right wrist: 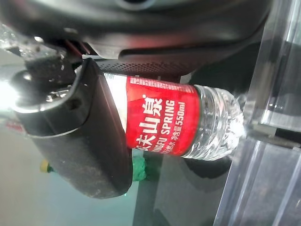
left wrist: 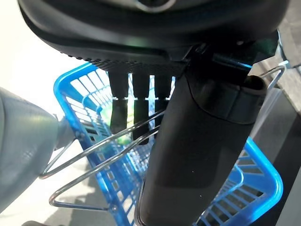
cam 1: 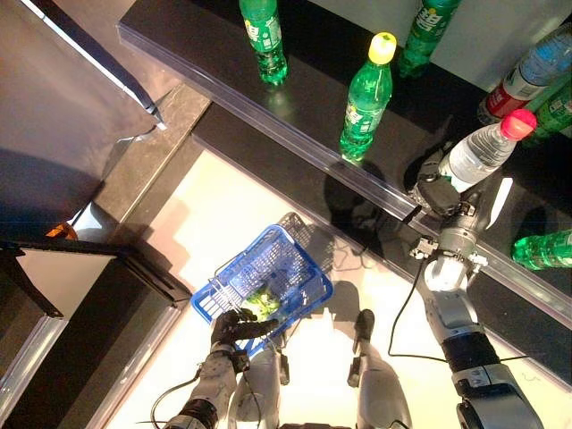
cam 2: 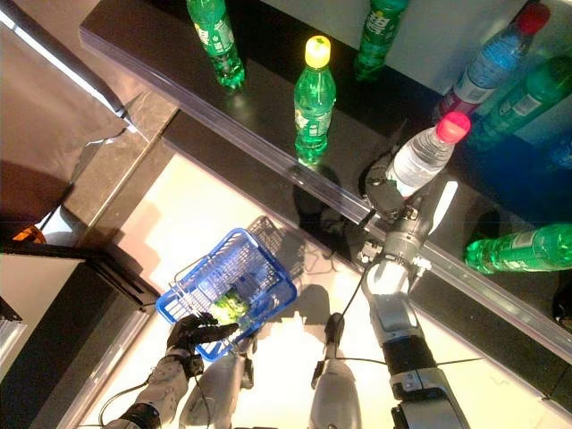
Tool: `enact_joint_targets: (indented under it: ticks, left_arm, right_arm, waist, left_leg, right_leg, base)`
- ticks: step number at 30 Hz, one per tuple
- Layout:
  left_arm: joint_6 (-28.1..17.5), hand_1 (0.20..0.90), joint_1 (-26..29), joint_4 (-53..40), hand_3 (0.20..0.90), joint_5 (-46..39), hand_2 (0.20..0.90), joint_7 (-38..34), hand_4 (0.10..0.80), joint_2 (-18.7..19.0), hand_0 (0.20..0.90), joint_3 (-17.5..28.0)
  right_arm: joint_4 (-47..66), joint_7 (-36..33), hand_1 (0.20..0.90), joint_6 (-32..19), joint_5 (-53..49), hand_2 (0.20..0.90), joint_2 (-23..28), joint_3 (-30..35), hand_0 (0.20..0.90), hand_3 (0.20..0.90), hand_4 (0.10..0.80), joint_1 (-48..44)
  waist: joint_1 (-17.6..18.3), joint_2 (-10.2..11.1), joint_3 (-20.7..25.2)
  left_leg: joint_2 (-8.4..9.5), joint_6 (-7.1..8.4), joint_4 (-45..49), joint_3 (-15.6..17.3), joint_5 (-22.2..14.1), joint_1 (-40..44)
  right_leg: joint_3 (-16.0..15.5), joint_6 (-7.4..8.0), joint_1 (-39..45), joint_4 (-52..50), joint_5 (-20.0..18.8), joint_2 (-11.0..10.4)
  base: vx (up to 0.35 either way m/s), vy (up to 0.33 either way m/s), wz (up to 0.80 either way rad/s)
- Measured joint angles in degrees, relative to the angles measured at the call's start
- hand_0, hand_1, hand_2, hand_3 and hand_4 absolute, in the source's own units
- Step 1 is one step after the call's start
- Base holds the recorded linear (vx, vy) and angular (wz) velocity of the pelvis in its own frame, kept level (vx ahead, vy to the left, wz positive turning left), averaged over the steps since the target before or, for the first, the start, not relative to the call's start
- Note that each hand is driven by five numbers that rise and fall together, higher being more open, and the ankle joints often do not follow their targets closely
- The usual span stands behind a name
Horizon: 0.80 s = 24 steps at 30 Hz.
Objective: Pick up the drink and place into the basket.
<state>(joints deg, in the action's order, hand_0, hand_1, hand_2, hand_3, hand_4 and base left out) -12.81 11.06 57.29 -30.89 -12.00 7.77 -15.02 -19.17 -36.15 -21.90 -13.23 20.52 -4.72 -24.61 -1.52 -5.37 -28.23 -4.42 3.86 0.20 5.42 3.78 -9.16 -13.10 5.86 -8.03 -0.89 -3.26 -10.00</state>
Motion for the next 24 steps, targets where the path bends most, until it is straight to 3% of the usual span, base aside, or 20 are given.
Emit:
enact_joint_targets:
  ticks: [17,24]
  left_arm:
    - [-1.3,0.300,-0.4,-0.6,0.200,-4.2,0.300,-2.5,0.100,-0.1,0.300,1.2]
    - [-1.5,0.300,-4.9,-10.4,0.200,-4.6,0.300,-2.5,0.100,0.0,0.300,5.1]
  right_arm:
    - [-0.2,0.9,0.300,0.1,-2.6,0.300,0.0,0.1,0.300,0.200,0.100,0.3]
    - [4.9,3.8,0.300,0.6,-2.5,0.300,-0.1,0.2,0.300,0.200,0.100,5.5]
  waist:
    - [0.1,0.2,-0.1]
    - [0.1,0.6,-0.1]
  left_leg:
    - [0.10,-0.26,-0.4,-0.4,0.2,0.9]
    - [0.23,-0.35,-1.4,-0.5,0.6,3.5]
  right_leg:
    - [-0.5,0.03,1.1,0.0,-0.1,-0.1]
    - [-0.7,0.05,3.5,0.3,-0.1,-0.1]
  base:
    - [-0.025,0.008,0.01]
    - [0.003,0.011,0.01]
